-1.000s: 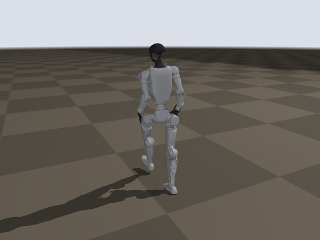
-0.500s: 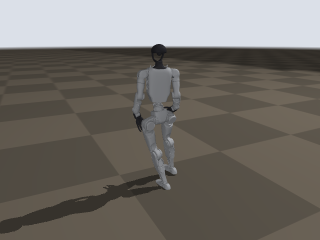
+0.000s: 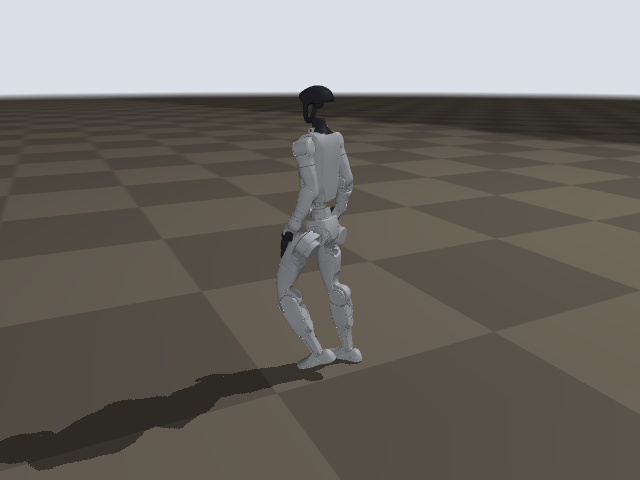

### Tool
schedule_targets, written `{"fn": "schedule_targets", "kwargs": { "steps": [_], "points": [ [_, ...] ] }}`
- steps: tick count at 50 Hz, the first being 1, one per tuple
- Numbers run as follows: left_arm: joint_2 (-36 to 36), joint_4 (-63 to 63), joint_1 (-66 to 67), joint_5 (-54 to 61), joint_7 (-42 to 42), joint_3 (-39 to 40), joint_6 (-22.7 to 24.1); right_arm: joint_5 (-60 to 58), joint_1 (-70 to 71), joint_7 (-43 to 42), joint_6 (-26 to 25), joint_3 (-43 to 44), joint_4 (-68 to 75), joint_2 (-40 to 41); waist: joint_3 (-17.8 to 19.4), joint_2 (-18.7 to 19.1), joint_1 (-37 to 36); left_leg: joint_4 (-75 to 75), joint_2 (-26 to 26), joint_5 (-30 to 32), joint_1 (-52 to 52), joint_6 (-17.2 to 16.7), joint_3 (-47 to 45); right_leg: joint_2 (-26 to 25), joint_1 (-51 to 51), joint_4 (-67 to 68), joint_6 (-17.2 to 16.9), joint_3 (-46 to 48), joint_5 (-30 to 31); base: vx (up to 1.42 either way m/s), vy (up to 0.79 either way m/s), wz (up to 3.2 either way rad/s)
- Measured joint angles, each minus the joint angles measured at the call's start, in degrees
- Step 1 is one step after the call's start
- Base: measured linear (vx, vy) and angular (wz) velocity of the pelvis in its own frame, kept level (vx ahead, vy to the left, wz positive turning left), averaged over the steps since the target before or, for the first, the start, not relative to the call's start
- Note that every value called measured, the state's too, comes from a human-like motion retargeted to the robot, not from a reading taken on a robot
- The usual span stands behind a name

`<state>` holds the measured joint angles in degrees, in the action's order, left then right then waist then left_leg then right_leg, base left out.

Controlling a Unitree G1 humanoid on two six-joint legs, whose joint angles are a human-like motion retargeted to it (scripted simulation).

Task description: Walk run

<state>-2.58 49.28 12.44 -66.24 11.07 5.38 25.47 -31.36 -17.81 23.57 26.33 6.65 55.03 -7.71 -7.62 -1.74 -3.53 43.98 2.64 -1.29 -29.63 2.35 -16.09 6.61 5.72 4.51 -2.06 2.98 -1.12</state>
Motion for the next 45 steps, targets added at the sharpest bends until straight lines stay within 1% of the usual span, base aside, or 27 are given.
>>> {"fn": "schedule_targets", "kwargs": {
  "steps": [2,4,5,7,8,10,12,13,14,15,17,18,19,20,22,25,27,30,33,35,37,38,40,42,43,44,45],
  "points": [
    [-0.2,-1.2,-0.8,2.6,0.6,-0.4,1.5,1.4,-0.2,-0.9,1.5,-0.2,0.7,-0.4,0.8,-0.3,-3.0,-9.8,-1.1,-2.6,-1.7,2.8,-3.6,-1.6,-2.1,-1.2,0.2,2.4,-1.1,0.54,-0.13,1.22],
    [-0.3,-1.7,-1.3,3.5,1.7,-0.5,1.6,0.6,-0.6,-1.1,2.1,-0.2,1.0,-0.5,1.0,-0.1,-4.7,-19.6,-3.5,-4.9,-1.6,4.8,-11.3,-4.0,-4.2,-1.8,0.8,5.2,-3.1,0.68,-0.15,1.50],
    [-0.2,-1.7,-1.5,3.3,2.4,-0.6,1.2,-0.2,-0.8,-0.9,2.1,-0.1,1.3,-0.5,1.0,0.0,-5.6,-24.2,-3.2,-6.7,-1.6,5.0,-14.1,-5.0,-5.3,-2.1,1.2,6.8,-4.2,0.57,-0.14,1.55],
    [0.5,-0.7,-1.7,1.4,3.6,-0.5,-0.5,-2.3,-0.9,0.4,0.9,0.3,2.2,-0.2,0.7,0.4,-5.4,-31.5,-0.1,-10.1,-1.0,5.3,-16.1,-7.3,-7.5,-2.4,1.9,10.2,-6.2,0.68,-0.10,1.82],
    [1.1,0.0,-1.8,0.1,4.2,-0.3,-2.0,-3.0,-0.9,1.1,0.0,0.2,2.8,0.0,0.5,0.7,-4.3,-34.3,0.8,-10.4,0.1,6.3,-18.4,-8.3,-8.6,-2.3,1.7,12.1,-6.8,0.79,-0.09,1.85],
    [2.3,0.6,-1.8,-0.5,4.9,0.9,-4.7,-3.1,-1.0,2.0,-1.2,-0.5,3.8,0.2,-0.1,0.2,-3.7,-36.5,2.4,-7.2,2.0,12.5,-21.4,-8.7,-10.4,-1.1,0.4,14.7,-6.5,0.70,-0.21,1.08],
    [3.4,1.3,-1.7,2.4,5.1,3.4,-4.7,-2.4,-1.0,1.8,-2.0,-1.3,4.3,0.6,-0.2,-2.7,-5.8,-33.7,0.4,-6.7,4.1,12.7,-20.7,-7.7,-12.3,2.1,-2.3,12.1,-2.3,1.04,-0.54,-0.24],
    [3.8,2.0,-1.8,4.2,4.7,4.2,-4.5,-2.4,-1.0,1.0,-2.3,-1.3,4.1,0.8,-0.6,-3.5,-6.4,-32.8,0.5,-8.0,4.0,12.7,-17.7,-7.3,-12.5,4.6,-4.8,13.1,2.3,1.10,-0.40,0.05],
    [3.9,2.7,-2.0,5.7,5.0,4.6,-4.3,-3.0,-0.9,-0.3,-2.4,-0.9,3.7,1.0,-1.1,-3.5,-6.3,-31.9,0.9,-9.0,3.0,12.7,-11.9,-7.6,-11.5,8.2,-6.8,13.1,8.2,0.90,-0.24,0.52],
    [3.8,3.3,-2.3,7.2,5.7,4.7,-4.0,-3.7,-0.8,-1.8,-2.4,-0.3,3.3,1.1,-1.7,-3.0,-6.0,-30.8,1.4,-9.9,1.6,12.7,-4.7,-8.2,-10.0,12.3,-8.5,12.5,14.8,0.81,0.04,0.98],
    [2.2,3.6,-2.3,7.2,10.3,4.2,-4.5,-4.9,-0.9,-4.9,-1.8,-0.4,2.6,1.3,-2.8,0.5,-3.8,-27.7,-2.2,-11.6,3.6,12.7,-4.4,-13.0,-5.3,23.3,-8.8,5.8,22.4,0.93,0.30,1.34],
    [1.3,3.3,-2.3,5.8,12.8,3.6,-5.2,-5.1,-0.9,-6.3,-1.5,-1.0,2.2,1.2,-3.5,2.9,-3.0,-27.0,-3.6,-12.7,4.7,12.7,-3.0,-15.6,-2.6,29.1,-8.1,3.3,24.3,0.89,0.28,1.32],
    [0.4,3.1,-2.3,3.8,14.6,2.9,-5.7,-5.5,-0.9,-7.3,-1.2,-1.5,1.7,0.8,-4.1,4.9,-2.7,-26.8,-4.8,-13.4,5.7,12.7,-2.0,-18.0,-0.3,33.2,-7.5,0.3,22.2,0.76,0.23,1.20],
    [-0.4,2.7,-2.3,1.4,15.9,2.1,-6.0,-5.8,-0.8,-8.0,-0.8,-1.8,1.2,0.4,-4.8,6.8,-2.6,-27.0,-5.8,-13.8,6.7,12.7,-1.0,-20.2,1.9,36.6,-7.0,-3.1,18.1,0.67,0.23,1.16],
    [-1.1,3.3,-2.4,-3.1,16.2,0.5,-5.5,-6.1,-1.1,-8.8,-0.1,-1.0,-0.4,-0.2,-5.8,8.5,-3.0,-28.7,-5.2,-13.8,9.1,12.7,0.8,-20.4,5.2,38.1,-4.0,-6.1,13.8,0.71,0.23,1.31],
    [-0.7,5.5,-2.6,-6.1,15.1,-1.9,-5.6,-3.0,-2.0,-10.2,2.3,1.3,-3.1,0.5,-6.4,10.1,-1.1,-31.6,-3.0,-13.0,12.9,12.7,5.8,-16.1,10.7,36.2,1.8,-5.7,7.0,0.62,0.16,2.33],
    [-0.6,6.1,-2.3,-5.9,14.7,-3.0,-5.8,0.3,-2.5,-11.2,3.8,1.9,-4.8,1.1,-6.5,10.7,2.1,-32.2,-1.1,-12.6,14.3,12.7,11.2,-13.0,13.7,31.4,3.8,-5.4,4.6,0.68,0.01,3.10],
    [-0.5,6.7,-1.5,-6.3,14.2,-3.1,-5.4,2.3,-3.2,-12.4,4.9,1.7,-6.7,1.9,-6.8,10.5,6.3,-31.2,1.9,-13.2,15.9,12.7,18.1,-12.2,16.2,19.7,2.8,-10.8,4.1,0.71,-0.08,2.85],
    [0.2,8.0,-1.1,-6.5,15.0,-1.8,-6.3,0.0,-3.4,-12.1,4.1,1.0,-7.3,2.2,-5.9,7.9,8.7,-29.8,6.3,-14.1,18.5,12.7,22.7,-11.7,17.3,8.1,0.5,-21.6,3.8,0.74,-0.08,2.40],
    [1.0,9.0,-0.9,-5.4,15.6,-0.7,-7.3,-2.4,-3.3,-11.2,2.9,0.1,-7.6,2.6,-4.8,6.0,8.8,-29.2,8.5,-14.1,21.0,12.7,24.5,-10.8,17.8,1.4,-1.1,-26.3,3.1,0.52,-0.01,1.81],
    [1.8,9.7,-0.8,-3.3,14.6,0.1,-8.4,-5.5,-3.1,-10.8,1.7,-1.1,-8.9,2.4,-3.0,5.3,9.0,-28.8,9.5,-13.1,23.9,12.7,25.9,-11.5,17.4,-4.1,-4.9,-32.2,1.8,0.67,0.01,1.66],
    [2.1,9.9,-0.5,-2.3,13.5,0.4,-8.8,-7.0,-3.1,-11.2,1.3,-1.7,-9.8,2.0,-2.0,5.1,9.5,-28.2,10.0,-12.4,25.6,12.7,26.5,-11.7,16.8,-6.0,-9.0,-34.4,1.1,0.89,0.04,1.67],
    [2.9,10.4,0.5,0.0,11.6,1.0,-9.8,-9.0,-3.4,-12.9,1.2,-2.7,-11.2,1.4,-0.2,5.3,10.5,-27.0,10.8,-10.7,29.7,12.7,28.2,-11.7,15.6,-7.0,-12.9,-31.2,-0.4,0.89,0.16,1.56],
    [4.5,11.1,1.2,2.9,11.1,1.5,-10.6,-9.0,-3.5,-15.1,1.2,-3.0,-12.3,0.5,0.3,5.5,11.7,-26.7,13.3,-5.2,32.4,12.1,29.3,-10.7,13.9,-5.4,-12.7,-32.4,3.7,0.91,0.36,1.60],
    [5.0,11.3,1.4,4.0,11.3,1.4,-10.8,-8.4,-3.5,-15.8,1.2,-2.5,-12.5,0.3,0.0,5.6,12.5,-25.4,14.0,-1.5,32.5,10.3,30.1,-9.9,13.5,-3.9,-11.8,-32.8,7.4,0.88,0.28,1.99],
    [5.1,11.2,1.5,4.6,11.9,1.4,-10.7,-7.5,-3.5,-16.1,1.3,-1.9,-12.6,0.5,-0.3,6.5,13.5,-22.5,14.2,3.3,31.9,7.1,31.3,-9.5,13.6,-1.9,-10.0,-29.7,6.6,0.82,0.15,2.27],
    [5.1,11.1,1.5,5.0,12.6,1.3,-10.5,-6.4,-3.6,-16.1,1.4,-1.3,-12.6,0.7,-0.7,7.6,14.6,-18.7,14.2,8.5,30.9,3.1,32.8,-9.2,13.8,0.5,-7.8,-24.9,3.5,0.78,0.03,2.41]
  ]
}}
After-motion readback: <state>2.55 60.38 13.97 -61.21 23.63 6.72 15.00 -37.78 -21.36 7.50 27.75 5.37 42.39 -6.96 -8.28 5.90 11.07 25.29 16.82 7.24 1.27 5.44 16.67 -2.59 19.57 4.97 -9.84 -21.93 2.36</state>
